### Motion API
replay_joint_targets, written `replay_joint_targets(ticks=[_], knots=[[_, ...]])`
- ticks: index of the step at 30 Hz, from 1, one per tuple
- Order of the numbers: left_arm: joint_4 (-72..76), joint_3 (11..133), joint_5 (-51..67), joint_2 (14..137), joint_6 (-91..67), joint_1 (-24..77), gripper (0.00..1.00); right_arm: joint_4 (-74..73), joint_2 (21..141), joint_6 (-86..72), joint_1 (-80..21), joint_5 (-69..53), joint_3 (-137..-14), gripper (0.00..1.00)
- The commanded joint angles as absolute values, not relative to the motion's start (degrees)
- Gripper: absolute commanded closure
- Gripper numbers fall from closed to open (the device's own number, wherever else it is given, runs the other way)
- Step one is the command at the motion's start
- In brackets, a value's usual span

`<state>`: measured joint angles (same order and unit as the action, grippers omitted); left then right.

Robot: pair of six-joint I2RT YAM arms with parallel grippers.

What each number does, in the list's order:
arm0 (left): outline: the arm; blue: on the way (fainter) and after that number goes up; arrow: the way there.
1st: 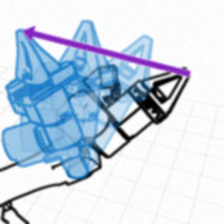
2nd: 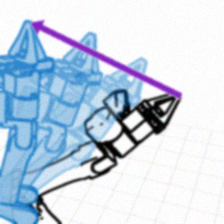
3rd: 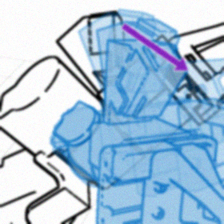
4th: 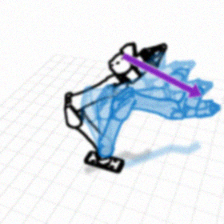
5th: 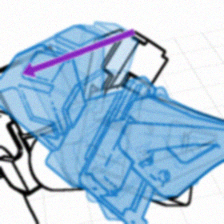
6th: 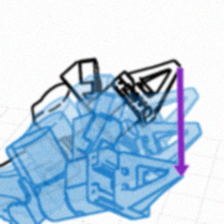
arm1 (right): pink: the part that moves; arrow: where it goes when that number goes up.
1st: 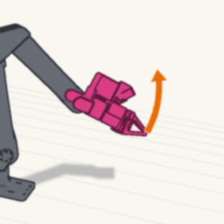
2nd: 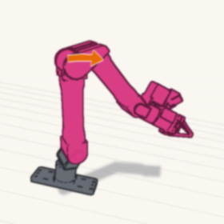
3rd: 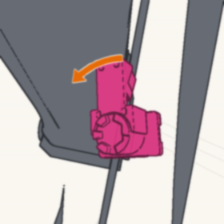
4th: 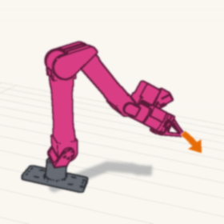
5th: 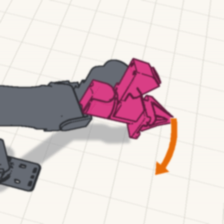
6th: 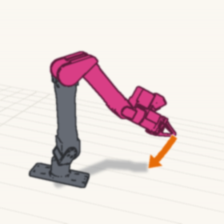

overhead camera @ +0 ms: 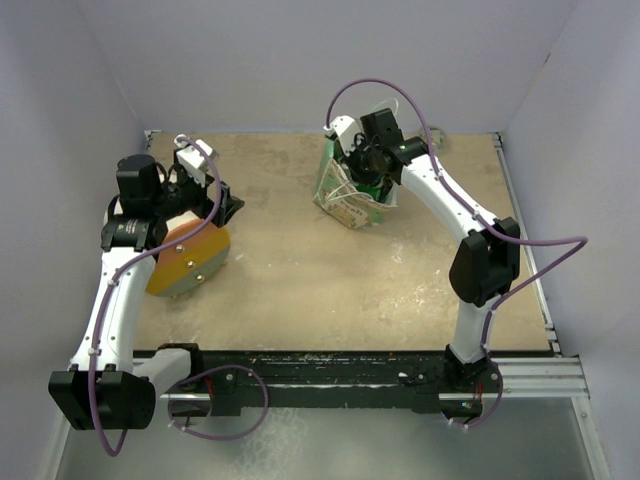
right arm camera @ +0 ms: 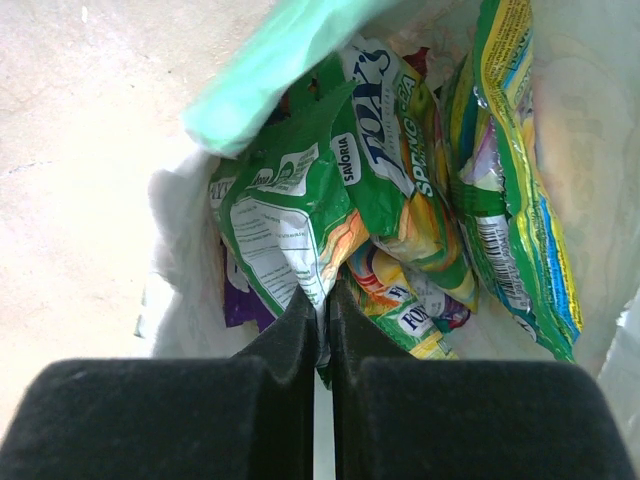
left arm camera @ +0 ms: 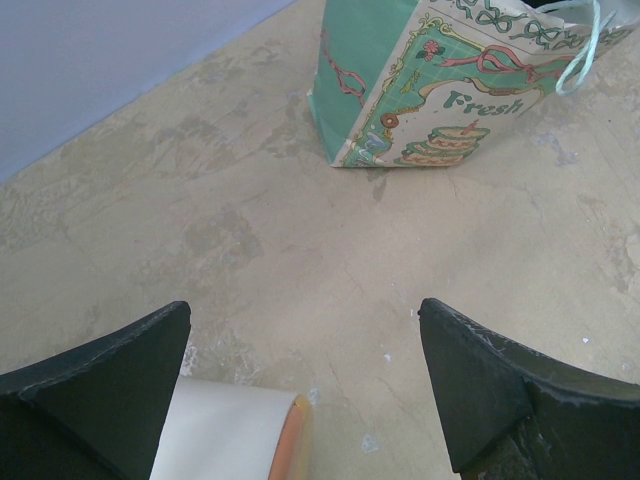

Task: Place the snacks into the paper bag
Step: Place the snack in the paper bag.

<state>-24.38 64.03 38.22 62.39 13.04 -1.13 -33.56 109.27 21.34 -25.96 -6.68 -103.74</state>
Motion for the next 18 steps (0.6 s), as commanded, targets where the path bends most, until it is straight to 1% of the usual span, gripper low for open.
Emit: replay_joint_targets(ticks=[1,3,5,7,9,11,14,18], knots=[[-21.56,63.99,39.57,60.92,13.67,-1.58,0.01,-33.57,110.19,18.99,-25.04,-11.14,-104.74,0.96],[-21.58,64.09,39.58,61.05,13.67,-1.58,0.01,-34.22,110.02,18.98,-24.58,-11.95,-105.45,0.94],[-21.53,64.16,39.58,61.14,13.63,-1.63,0.01,-34.91,109.32,19.06,-24.01,-12.04,-106.16,0.88],[-21.47,64.07,39.68,61.25,13.57,-1.58,0.01,-35.36,108.23,19.24,-23.72,-11.81,-106.86,0.81],[-21.49,64.2,39.65,61.39,13.46,-1.58,0.01,-35.61,106.51,19.33,-23.57,-11.06,-107.36,0.68],[-21.39,64.29,39.56,61.44,13.39,-1.58,0.01,-35.99,105.06,19.38,-23.47,-10.09,-107.89,0.59],[-21.39,64.34,39.59,61.44,13.26,-1.58,0.01,-36.43,102.85,19.64,-23.3,-8.74,-108.46,0.52],[-21.32,64.52,39.66,61.37,12.99,-1.58,0.01,-37.12,100.18,19.74,-23.12,-7.53,-108.88,0.49]])
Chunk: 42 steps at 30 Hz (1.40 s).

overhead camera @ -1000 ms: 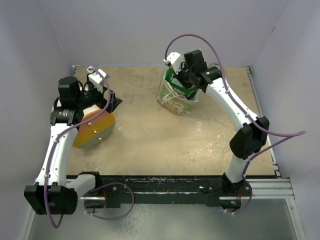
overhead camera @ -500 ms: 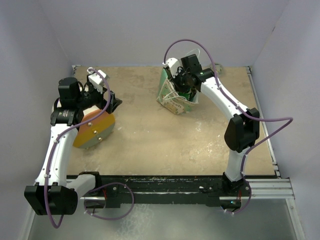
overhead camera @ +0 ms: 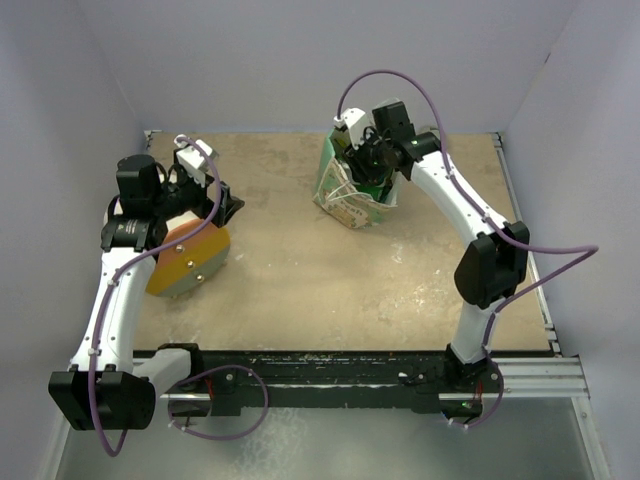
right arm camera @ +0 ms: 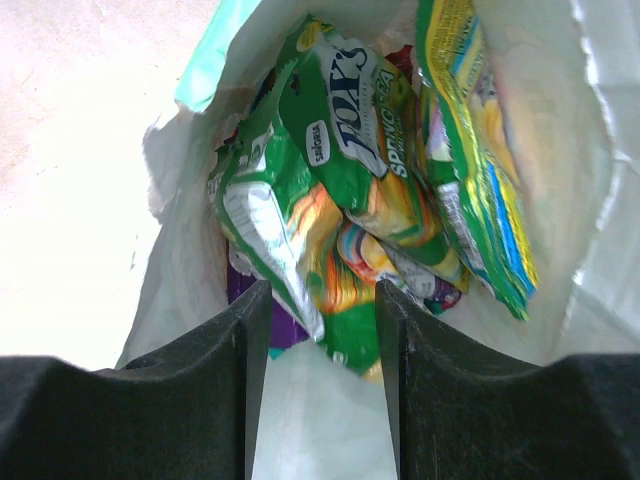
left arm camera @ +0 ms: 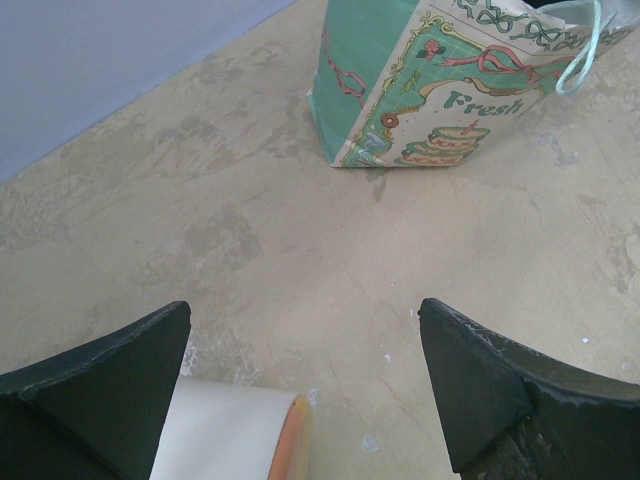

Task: Place the snacks into the paper bag
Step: Place the snack in the paper bag, then reset both arms

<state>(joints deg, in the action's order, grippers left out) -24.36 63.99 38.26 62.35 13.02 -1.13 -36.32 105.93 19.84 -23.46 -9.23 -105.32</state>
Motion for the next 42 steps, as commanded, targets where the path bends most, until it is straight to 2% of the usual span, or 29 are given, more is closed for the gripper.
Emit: replay_joint_targets(ticks=[1,7,13,18,21,26,32,37,42], knots=[[-21.28,64.58,39.48,61.36,12.85,-1.58,0.01,-37.27,99.52,19.64,-23.04,-7.51,-108.83,0.49],[-21.37,66.04,35.11,60.9,11.53,-1.58,0.01,-33.63,91.09,18.59,-21.23,-6.9,-102.71,0.47],[-22.15,68.55,24.48,59.65,10.24,-1.58,0.01,-28.0,80.65,15.37,-13.0,-8.19,-93.31,0.4],[-22.02,69.92,17.09,57.8,9.16,-1.58,0.01,-25.06,72.57,13.13,-7.23,-7.67,-86.2,0.24],[-22.01,71.22,13.36,57.19,9.45,-1.58,0.01,-27.2,70.65,12.12,-5.59,-5.18,-84.51,0.01],[-25.21,76.62,9.8,57.54,12.91,-1.58,0.01,-32.69,69.31,10.0,-5.56,0.19,-84.1,0.0],[-30.87,81.6,4.84,56.62,15.66,-1.58,0.01,-29.47,61.19,7.7,-5.54,6.38,-78.7,0.0],[-31.54,75.5,6.57,50.8,12.43,-1.58,0.01,-24.69,55.06,9.46,-3.61,9.56,-73.42,0.0],[-29.24,71.25,8.35,44.48,11.78,-1.58,0.01,-23.84,51.53,10.94,-3.1,7.62,-71.95,0.01]])
